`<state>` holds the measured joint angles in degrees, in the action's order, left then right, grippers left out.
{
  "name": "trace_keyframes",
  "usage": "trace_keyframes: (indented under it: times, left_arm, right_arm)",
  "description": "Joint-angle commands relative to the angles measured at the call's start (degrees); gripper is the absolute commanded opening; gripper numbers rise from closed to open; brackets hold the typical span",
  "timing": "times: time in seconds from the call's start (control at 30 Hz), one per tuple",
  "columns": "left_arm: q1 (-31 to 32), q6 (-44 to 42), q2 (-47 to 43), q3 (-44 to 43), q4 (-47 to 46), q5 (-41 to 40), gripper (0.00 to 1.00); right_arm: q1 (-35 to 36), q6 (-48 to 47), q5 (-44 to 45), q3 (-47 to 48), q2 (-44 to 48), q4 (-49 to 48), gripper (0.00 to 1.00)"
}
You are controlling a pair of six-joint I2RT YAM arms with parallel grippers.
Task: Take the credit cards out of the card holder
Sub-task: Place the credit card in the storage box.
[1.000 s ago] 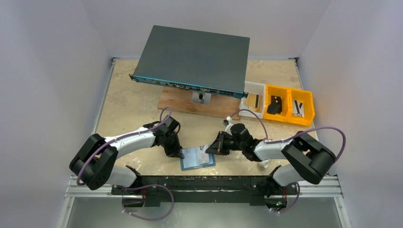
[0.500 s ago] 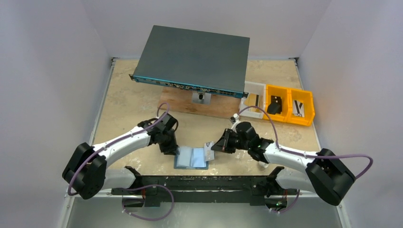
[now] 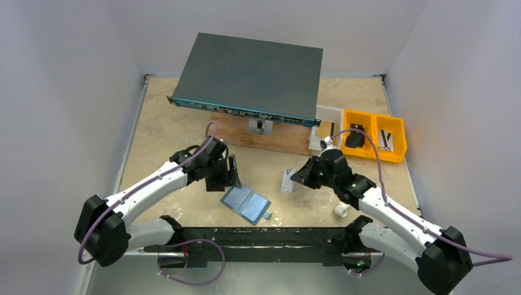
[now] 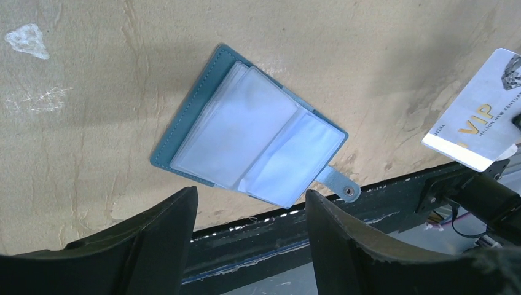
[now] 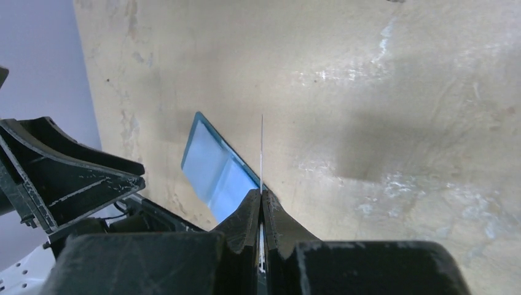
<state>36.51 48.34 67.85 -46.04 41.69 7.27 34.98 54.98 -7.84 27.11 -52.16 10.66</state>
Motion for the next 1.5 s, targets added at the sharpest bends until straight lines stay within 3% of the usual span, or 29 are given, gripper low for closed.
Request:
trace_keyframes:
  times: [0.0,0.13,0.27,0.6,1.0,1.27,1.47]
  left_arm:
    - [-0.12,-2.73,-1.0,-1.95,0.25,1.52,0.65]
    - [-0.11,-3.75,-1.78,-2.24,0.55,2.35,0.65]
    - [-0.06,-5.19,-2.12,-3.0,1.43,3.07,0.65]
    - [-0.09,-7.82,-1.12,-3.88,2.14,6.87,0.65]
    - [-0.06,-11.32,-1.12,-7.57,7.05,7.42,0.65]
    - [-0.12,-11.5,-1.21,-8.79,8.37,7.49,0.65]
    - [-0.11,-11.25,-1.15,-8.98,8.99,6.93,0.65]
  right_arm:
    - [-1.47,-2.13,6.73,4.98,2.97,10.8,0.0]
    - [-6.39,-4.76,10.15,8.51,4.21,18.37,0.0]
    - [-16.48,-9.46,11.33,12.55,3.22,23.33,0.0]
    - [-38.27,-21.02,22.69,31.68,-11.14,27.61,0.0]
    - [-41.02,-27.28,52.45,55.9,-33.38,37.35,0.0]
    - [-41.33,-29.1,58.68,63.4,-47.57,36.39,0.0]
    - [-43.51,-29.84,58.21,65.51,-54.4,34.37,0.0]
